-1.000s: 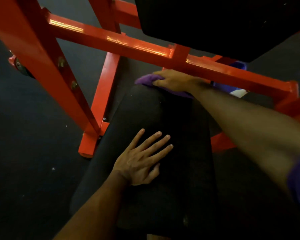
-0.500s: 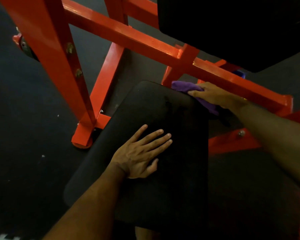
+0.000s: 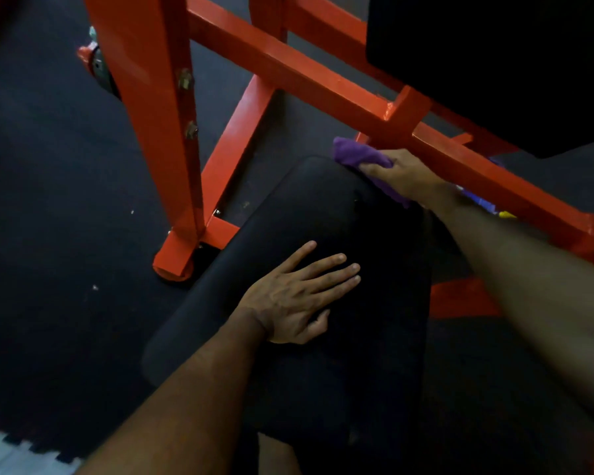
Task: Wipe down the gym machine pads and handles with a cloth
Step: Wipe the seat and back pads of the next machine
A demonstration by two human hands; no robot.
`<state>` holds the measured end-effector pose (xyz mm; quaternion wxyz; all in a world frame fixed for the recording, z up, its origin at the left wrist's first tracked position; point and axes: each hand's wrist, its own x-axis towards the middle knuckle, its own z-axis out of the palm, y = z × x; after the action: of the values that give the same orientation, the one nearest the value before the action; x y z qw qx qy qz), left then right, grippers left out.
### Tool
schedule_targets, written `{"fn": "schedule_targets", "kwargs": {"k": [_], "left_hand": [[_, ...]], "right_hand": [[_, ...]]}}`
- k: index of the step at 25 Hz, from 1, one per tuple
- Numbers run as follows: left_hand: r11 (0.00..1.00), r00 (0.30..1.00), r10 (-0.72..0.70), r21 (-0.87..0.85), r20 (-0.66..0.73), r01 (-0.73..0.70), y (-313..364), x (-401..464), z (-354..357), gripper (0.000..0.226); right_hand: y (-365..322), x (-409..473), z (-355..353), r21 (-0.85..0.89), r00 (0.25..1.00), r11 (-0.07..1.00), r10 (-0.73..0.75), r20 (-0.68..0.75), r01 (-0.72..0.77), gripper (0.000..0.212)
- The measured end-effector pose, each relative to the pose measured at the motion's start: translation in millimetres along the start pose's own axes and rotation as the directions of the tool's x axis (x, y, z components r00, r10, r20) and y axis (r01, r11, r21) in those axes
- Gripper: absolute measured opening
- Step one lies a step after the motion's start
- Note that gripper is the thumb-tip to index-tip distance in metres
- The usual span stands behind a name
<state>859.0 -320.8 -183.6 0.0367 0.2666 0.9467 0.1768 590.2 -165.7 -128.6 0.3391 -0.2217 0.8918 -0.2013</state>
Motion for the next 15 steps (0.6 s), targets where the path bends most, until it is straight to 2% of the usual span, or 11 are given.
{"fn": "schedule_targets", "kwargs": {"k": [2, 5, 8, 9, 10, 12, 13, 15], "left_hand": [[1.000, 1.000, 0.006, -0.007, -0.025, -0.006, 0.2, 0.5, -1.9, 0.071], [1.000, 1.000, -0.015, -0.015, -0.014, 0.015, 9.7, 4.0, -11.2, 0.066], [0.964, 0.953, -0.267, -0.018, -0.145, 0.267, 30.1, -43.5, -5.7, 0.060], [0.940, 0.921, -0.338, -0.030, -0.191, 0.339, 40.3, -64.3, -0.5, 0.059], [0.925, 0.902, -0.376, -0.032, -0.211, 0.378, 48.7, -82.9, 4.1, 0.060], [0.913, 0.881, -0.406, -0.059, -0.243, 0.404, 51.6, -105.0, 11.6, 0.060], [0.912, 0.873, -0.409, -0.076, -0.264, 0.404, 48.6, -103.6, 14.9, 0.059], [0.910, 0.857, -0.414, -0.119, -0.308, 0.397, 45.8, -95.7, 17.1, 0.057]], "right_hand": [[-14.9, 15.3, 8.5, -0.060, 0.999, 0.998, -0.025, -0.028, 0.023, 0.017], [-74.1, 36.4, 11.7, -0.235, 0.992, 0.965, -0.123, -0.030, 0.113, 0.033], [-118.5, 49.7, 4.7, -0.465, 0.926, 0.801, -0.339, 0.166, 0.377, 0.039], [-128.8, 54.6, -3.1, -0.526, 0.903, 0.734, -0.351, 0.247, 0.430, 0.043], [-137.5, 59.0, -6.3, -0.567, 0.895, 0.694, -0.306, 0.325, 0.443, 0.045], [-155.2, 66.5, 10.5, -0.630, 0.904, 0.692, -0.078, 0.420, 0.352, 0.036], [-158.8, 72.1, 24.1, -0.640, 0.894, 0.704, 0.015, 0.447, 0.308, 0.032], [-166.9, 76.4, 43.4, -0.683, 0.898, 0.687, 0.100, 0.429, 0.250, 0.041]]}}
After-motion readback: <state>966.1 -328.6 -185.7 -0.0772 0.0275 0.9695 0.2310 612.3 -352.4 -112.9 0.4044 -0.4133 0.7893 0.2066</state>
